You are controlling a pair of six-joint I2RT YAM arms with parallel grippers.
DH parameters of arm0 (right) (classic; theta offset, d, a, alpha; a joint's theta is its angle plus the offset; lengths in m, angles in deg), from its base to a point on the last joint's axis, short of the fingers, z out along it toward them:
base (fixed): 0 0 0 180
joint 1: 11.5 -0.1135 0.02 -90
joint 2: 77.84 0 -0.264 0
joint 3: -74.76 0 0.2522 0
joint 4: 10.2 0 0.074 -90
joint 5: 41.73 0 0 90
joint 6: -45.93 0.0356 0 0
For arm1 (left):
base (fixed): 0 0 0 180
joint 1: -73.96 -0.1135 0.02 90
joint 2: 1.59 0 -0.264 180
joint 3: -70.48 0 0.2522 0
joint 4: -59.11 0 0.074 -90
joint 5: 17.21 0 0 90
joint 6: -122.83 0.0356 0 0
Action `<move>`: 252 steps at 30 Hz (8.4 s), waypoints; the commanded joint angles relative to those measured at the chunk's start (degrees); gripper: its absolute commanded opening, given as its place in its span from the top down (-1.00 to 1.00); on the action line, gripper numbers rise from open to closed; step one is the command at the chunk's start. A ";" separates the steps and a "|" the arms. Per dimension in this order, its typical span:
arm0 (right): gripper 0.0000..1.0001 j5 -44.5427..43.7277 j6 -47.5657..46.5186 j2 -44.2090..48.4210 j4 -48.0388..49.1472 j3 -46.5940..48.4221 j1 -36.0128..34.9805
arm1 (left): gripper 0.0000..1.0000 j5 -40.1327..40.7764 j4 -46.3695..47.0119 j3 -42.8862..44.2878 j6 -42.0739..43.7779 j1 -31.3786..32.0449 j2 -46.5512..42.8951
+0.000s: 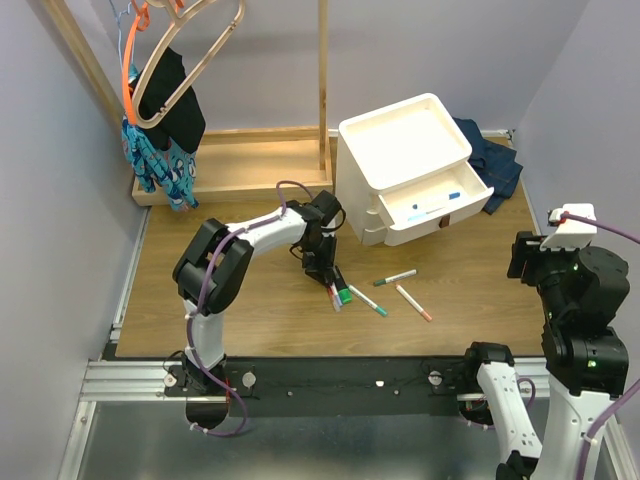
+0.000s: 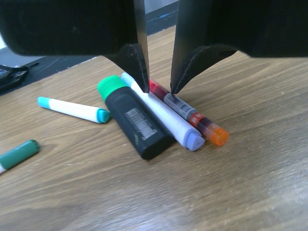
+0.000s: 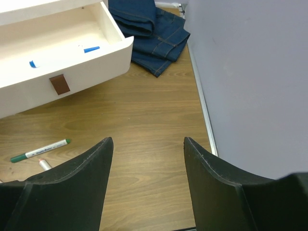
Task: Sort the stationery into containers
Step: Pick up the pen from the center of the board, then place the pen in the drawer, then pick up the pen from the center of the board, then place the pen in the drawer, then pick up the pen from the center of the board.
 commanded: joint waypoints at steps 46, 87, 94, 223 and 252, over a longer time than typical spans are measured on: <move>-0.36 4.65 0.40 6.97 -2.55 2.50 0.38 | 1.00 12.10 -3.59 -3.96 15.60 10.21 -13.61; -0.36 0.87 4.18 9.52 4.85 -4.00 0.64 | 0.23 14.12 -0.61 61.43 58.51 17.68 10.20; -0.36 1.31 4.44 9.52 5.11 -5.32 0.64 | -0.27 20.96 2.55 51.79 58.33 18.65 -3.67; -0.36 3.33 5.67 2.75 16.27 -10.77 2.31 | 1.00 -5.83 5.89 57.83 48.93 10.03 9.23; -0.36 5.79 5.50 0.47 16.36 -10.86 3.54 | -0.62 22.82 9.12 -4.47 26.08 9.42 -24.95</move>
